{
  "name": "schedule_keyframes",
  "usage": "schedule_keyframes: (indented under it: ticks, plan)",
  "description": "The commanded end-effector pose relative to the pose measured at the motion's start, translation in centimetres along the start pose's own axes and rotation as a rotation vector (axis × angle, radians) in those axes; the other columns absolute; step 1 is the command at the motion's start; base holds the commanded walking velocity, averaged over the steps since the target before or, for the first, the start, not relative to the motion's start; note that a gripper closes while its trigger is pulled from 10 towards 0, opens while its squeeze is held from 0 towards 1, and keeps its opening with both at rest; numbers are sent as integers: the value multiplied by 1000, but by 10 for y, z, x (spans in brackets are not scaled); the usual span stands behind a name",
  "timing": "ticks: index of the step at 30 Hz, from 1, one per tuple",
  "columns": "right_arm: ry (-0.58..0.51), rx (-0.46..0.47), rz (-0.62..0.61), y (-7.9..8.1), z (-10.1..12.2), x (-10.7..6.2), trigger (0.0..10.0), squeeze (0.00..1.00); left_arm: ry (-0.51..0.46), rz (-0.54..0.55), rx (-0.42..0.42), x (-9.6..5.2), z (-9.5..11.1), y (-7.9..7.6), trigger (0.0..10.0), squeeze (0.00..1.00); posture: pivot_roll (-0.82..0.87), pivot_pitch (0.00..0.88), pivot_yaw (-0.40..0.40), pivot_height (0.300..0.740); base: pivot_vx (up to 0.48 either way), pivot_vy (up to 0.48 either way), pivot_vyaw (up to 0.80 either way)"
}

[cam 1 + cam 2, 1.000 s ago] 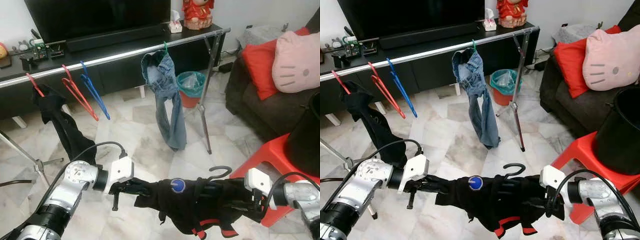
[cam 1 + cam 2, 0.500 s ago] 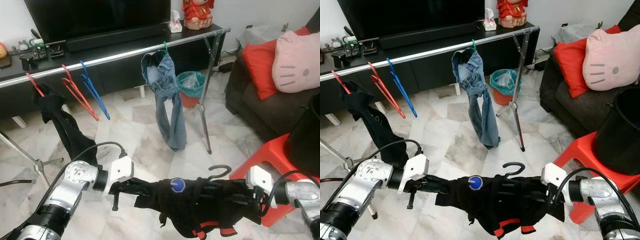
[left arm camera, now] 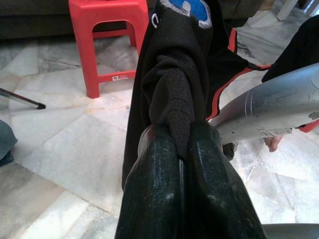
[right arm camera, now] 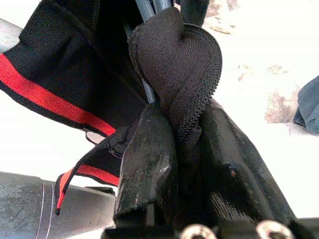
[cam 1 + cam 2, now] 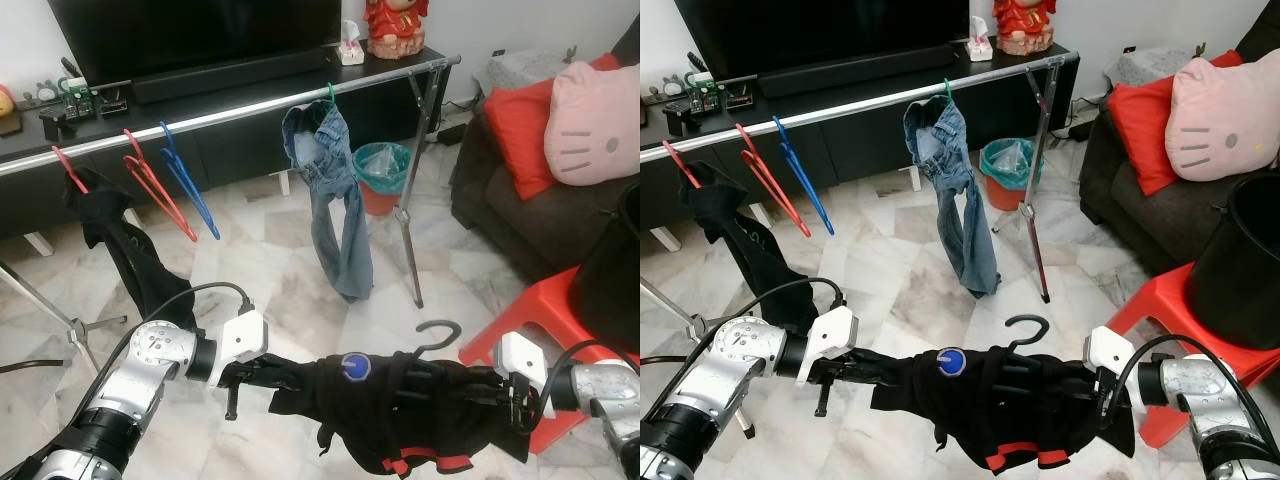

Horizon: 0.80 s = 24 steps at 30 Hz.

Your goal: Hang hanger

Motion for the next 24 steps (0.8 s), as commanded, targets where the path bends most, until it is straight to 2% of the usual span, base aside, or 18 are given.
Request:
schedule_keyframes:
  ticks: [1, 2, 3, 4, 11, 16, 21, 24]
  plan:
    - [-34, -7, -20, -3, 6, 0, 0, 0, -48, -3, 24, 1, 13, 2, 10000, 0, 78, 37, 61, 740, 0, 0, 0]
    - [-36, -7, -20, -3, 6, 0, 0, 0, -56, -5, 19, 1, 14, 3, 10000, 0, 78, 37, 61, 740, 0, 0, 0]
    - [-37, -7, -20, -4, 6, 0, 0, 0, -61, -7, 18, 1, 14, 2, 10000, 969, 78, 37, 61, 740, 0, 0, 0]
    - [-36, -8, -15, -3, 7, 0, 0, 0, -66, -15, 9, 2, 15, 2, 10000, 1000, 78, 37, 61, 740, 0, 0, 0]
    - [-38, -6, -8, -3, 7, 0, 0, 0, -66, -17, 0, 1, 15, 2, 10000, 1000, 80, 36, 61, 740, 0, 0, 0]
    - [-37, -5, 0, -2, 7, 1, 0, 0, -89, 27, 8, -1, 18, 9, 10000, 1000, 79, 39, 61, 740, 0, 0, 0]
    - [-40, -3, 7, -1, 7, 1, 0, 0, -134, 119, 6, -4, 22, 22, 10000, 1000, 79, 39, 61, 740, 0, 0, 0]
    - [-47, 1, 20, 1, 7, 1, 0, 0, -147, 301, 44, -9, 22, 42, 10000, 1000, 79, 39, 61, 740, 0, 0, 0]
Point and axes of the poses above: a point about 5 cm out from each wrist's last joint towards the gripper, its own x axis pointing out of the wrist towards the gripper, its own z axis along the axis of the wrist's last joint, y = z × x, the point moved 3 cm from there along x, pointing out of the wrist towards the gripper, and after that the axes turned 5 degrees about -x, right-handed, at the moved point
